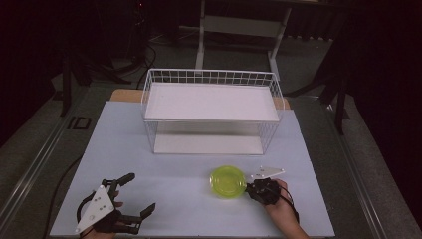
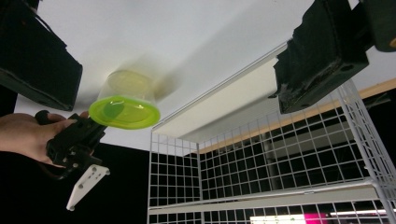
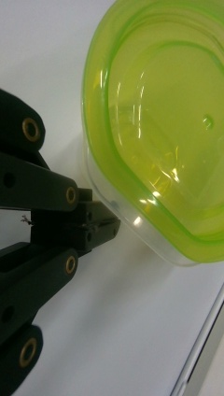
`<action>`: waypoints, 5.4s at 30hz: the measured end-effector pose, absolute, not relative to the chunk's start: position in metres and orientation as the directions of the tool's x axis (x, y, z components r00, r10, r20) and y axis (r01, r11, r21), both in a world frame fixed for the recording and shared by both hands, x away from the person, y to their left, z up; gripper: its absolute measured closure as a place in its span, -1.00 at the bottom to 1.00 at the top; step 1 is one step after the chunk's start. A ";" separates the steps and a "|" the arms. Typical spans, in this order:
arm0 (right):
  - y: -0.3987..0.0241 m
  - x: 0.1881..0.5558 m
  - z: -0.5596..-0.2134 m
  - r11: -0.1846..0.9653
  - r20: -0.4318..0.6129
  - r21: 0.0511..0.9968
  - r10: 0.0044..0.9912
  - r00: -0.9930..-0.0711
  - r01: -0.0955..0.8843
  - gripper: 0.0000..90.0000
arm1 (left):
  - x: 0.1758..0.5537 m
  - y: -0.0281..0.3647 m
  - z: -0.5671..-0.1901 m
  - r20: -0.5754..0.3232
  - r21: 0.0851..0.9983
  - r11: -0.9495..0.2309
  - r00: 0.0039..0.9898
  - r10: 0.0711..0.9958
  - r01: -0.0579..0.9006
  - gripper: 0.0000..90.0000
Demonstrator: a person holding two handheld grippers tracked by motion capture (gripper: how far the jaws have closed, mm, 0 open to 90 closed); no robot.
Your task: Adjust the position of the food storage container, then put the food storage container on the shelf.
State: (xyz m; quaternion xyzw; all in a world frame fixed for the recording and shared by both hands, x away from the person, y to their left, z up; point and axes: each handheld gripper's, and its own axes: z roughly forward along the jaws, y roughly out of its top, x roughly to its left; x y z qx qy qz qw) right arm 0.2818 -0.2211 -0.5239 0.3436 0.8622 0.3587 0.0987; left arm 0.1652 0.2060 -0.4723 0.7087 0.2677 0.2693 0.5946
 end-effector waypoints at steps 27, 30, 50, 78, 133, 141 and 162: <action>-0.204 0.280 -0.511 0.493 0.079 0.713 0.649 -0.756 0.498 1.00 | 0.166 0.204 -0.473 0.053 0.986 -0.150 0.729 0.683 0.068 -0.97; -0.211 0.275 -0.508 0.483 0.089 0.718 0.651 -0.754 0.501 1.00 | 0.165 0.203 -0.473 0.056 0.985 -0.156 0.738 0.672 0.068 -0.97; -0.234 0.240 -0.476 0.368 0.085 0.833 0.653 -0.753 0.412 -0.70 | 0.163 0.180 -0.465 0.036 0.977 -0.192 0.812 0.582 0.095 -0.97; -0.209 0.237 -0.422 0.388 -0.050 0.889 0.610 -0.791 0.243 -0.57 | 0.200 0.135 -0.432 -0.113 0.948 -0.203 0.856 0.505 0.244 -0.97; -0.196 0.295 -0.495 0.187 0.483 0.611 0.682 -0.549 0.769 0.53 | 0.271 0.095 -0.509 -0.560 0.612 -0.084 0.506 0.656 0.786 0.31; -0.190 0.288 -0.486 0.198 0.460 0.627 0.687 -0.563 0.754 0.68 | 0.267 0.097 -0.504 -0.562 0.617 -0.089 0.516 0.647 0.782 0.61; -0.183 0.268 -0.452 0.197 0.404 0.701 0.682 -0.610 0.685 0.79 | 0.261 0.105 -0.467 -0.545 0.648 -0.065 0.521 0.657 0.759 0.80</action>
